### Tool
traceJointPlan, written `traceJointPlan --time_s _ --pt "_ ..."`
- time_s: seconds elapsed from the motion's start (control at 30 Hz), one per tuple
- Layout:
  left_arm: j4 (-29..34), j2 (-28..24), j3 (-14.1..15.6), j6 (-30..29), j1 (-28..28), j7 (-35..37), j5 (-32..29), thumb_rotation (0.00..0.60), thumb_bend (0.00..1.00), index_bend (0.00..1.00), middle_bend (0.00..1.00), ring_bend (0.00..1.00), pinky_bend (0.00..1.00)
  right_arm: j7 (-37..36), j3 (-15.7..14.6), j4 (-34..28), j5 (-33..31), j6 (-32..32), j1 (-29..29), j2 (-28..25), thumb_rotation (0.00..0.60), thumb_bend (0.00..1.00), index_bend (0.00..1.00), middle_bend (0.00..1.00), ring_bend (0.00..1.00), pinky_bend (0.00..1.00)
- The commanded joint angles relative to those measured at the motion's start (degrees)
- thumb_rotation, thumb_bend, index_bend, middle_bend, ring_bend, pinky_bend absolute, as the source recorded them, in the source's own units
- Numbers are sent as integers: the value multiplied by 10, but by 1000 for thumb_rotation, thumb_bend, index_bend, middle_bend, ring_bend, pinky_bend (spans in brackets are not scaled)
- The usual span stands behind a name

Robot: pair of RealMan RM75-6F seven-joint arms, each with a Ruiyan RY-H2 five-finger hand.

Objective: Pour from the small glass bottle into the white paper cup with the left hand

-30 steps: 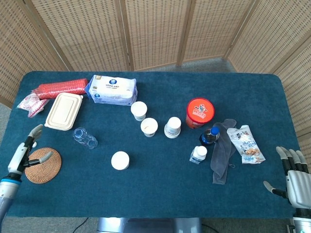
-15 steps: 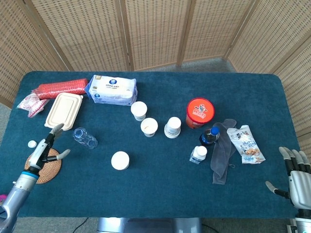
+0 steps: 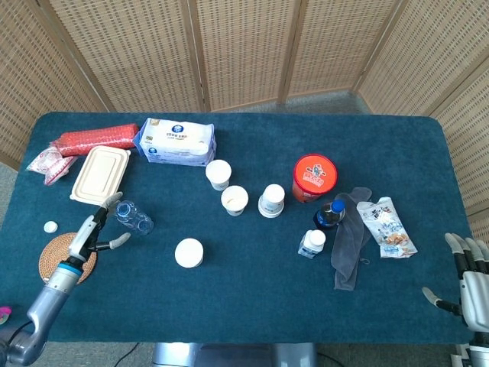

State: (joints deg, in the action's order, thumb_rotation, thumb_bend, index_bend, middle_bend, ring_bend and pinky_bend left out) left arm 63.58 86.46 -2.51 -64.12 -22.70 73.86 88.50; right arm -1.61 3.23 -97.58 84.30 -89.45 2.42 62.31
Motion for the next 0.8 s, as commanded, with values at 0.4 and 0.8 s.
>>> traceJointPlan --time_s 0.4,0.8 --pt "-43 43 2 18 -30 4 -2 484 271 62 52 0 0 -8 1 1 -2 -4 5 -7 600 147 0 50 0 0" --pt "-90 81 -4 18 -44 -65 -14 600 467 306 288 257 249 -29 0 0 1 -11 13 -15 600 146 0 50 0 0"
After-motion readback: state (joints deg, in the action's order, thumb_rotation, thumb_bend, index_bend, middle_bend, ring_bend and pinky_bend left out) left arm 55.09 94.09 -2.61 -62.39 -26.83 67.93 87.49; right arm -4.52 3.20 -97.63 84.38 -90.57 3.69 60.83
